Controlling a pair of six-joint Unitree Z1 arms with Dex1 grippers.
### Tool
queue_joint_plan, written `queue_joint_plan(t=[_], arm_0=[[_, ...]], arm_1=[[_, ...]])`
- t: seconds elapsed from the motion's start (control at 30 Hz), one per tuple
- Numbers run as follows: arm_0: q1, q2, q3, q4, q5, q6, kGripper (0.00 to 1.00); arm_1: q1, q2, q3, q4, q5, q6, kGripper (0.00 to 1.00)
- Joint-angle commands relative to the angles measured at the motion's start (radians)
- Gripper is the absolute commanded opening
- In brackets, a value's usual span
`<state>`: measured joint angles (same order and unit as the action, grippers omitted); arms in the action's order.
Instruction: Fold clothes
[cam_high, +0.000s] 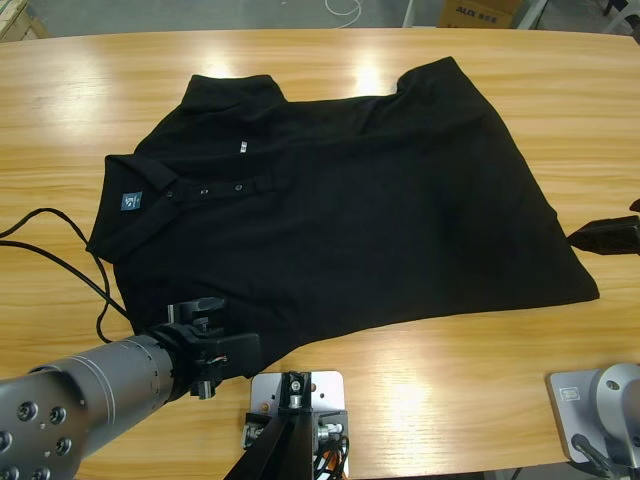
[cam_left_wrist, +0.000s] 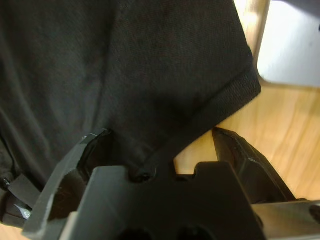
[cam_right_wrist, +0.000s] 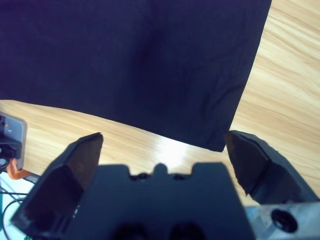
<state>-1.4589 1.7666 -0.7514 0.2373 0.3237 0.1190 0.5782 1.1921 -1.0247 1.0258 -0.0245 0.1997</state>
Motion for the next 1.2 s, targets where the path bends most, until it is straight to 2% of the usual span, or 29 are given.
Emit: queue_joint_plan(t=[0.03,0.1,0.13,0.5,0.63,0.8,0.9,1.03,1.2], arm_0=[[-0.004,0.085,0.048,-0.016,0.017,0.007,0.316],[-0.004,0.063,0.053,-0.011,0.025,0.005,0.011],[-0.004,0.053,0.061,-0.010,0.054,0.002,0.000],[-0.008,0.002,0.080,-0.018,0.059,0.000,0.000],[-0.063,-0.053,0.058,-0.004,0.053,-0.017,0.000],[-0.132,-0.127,-0.120,0.224,0.012,-0.155,0.000],[-0.135,-0.143,-0.198,0.310,-0.021,-0.271,0.000],[-0.138,-0.116,-0.197,0.330,-0.089,-0.362,0.000],[-0.141,-0.095,-0.157,0.330,-0.093,-0.409,0.000]], arm_1=[[0.009,0.007,0.037,-0.017,0.011,0.009,0.996],[0.009,0.007,0.037,-0.018,0.011,0.009,0.996],[0.009,0.007,0.039,-0.020,0.011,0.009,0.996],[0.020,0.001,0.053,-0.037,0.013,0.009,0.996],[0.022,-0.007,0.054,-0.038,0.014,0.009,0.996],[0.022,-0.027,0.054,-0.038,0.012,0.009,0.996],[0.022,-0.035,0.055,-0.041,0.013,0.009,0.996],[0.022,-0.046,0.057,-0.042,0.014,0.009,0.996],[0.024,-0.047,0.058,-0.044,0.015,0.009,0.996]])
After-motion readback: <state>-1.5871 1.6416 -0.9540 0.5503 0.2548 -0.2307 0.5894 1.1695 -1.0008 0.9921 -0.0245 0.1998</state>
